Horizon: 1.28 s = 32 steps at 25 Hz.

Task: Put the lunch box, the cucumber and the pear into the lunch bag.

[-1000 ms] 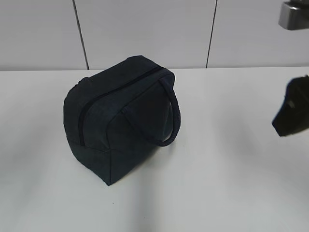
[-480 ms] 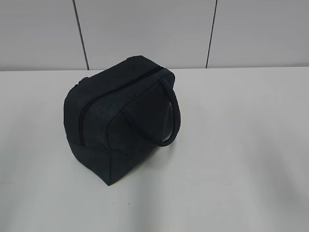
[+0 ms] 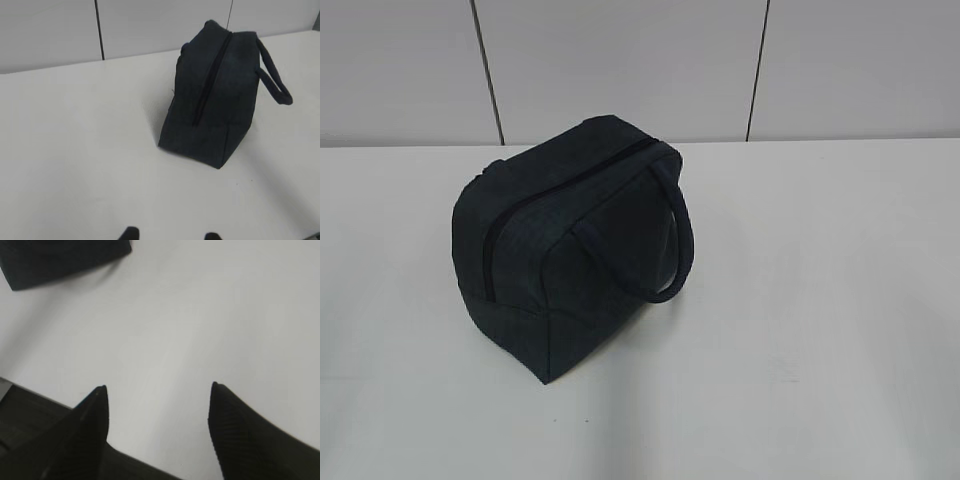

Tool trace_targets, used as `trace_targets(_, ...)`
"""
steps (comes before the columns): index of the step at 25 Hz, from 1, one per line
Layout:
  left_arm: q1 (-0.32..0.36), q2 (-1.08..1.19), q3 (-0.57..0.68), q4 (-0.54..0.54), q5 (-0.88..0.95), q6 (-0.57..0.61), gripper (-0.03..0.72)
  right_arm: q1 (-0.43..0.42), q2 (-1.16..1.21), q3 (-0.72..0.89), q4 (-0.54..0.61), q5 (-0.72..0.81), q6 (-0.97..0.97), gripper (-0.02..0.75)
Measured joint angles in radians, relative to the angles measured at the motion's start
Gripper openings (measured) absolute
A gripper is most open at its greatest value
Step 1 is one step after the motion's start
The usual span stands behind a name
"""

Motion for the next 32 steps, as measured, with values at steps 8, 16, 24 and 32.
trace_targets(8,0.000,-0.052,0.000,0.001,0.001,-0.002,0.246,0.000,-0.188,0.007,0.000,0.060,0.000,0.491)
trace_targets(16,0.000,-0.053,0.000,0.001,0.001,-0.002,0.246,0.000,-0.190,0.028,-0.021,0.104,0.000,0.491)
trace_targets(24,0.000,-0.053,0.000,0.001,0.001,-0.002,0.246,0.002,-0.190,0.028,-0.022,0.104,0.000,0.491)
trace_targets(32,0.000,-0.053,0.000,0.000,0.001,-0.002,0.246,0.002,-0.190,0.028,-0.022,0.104,0.000,0.491)
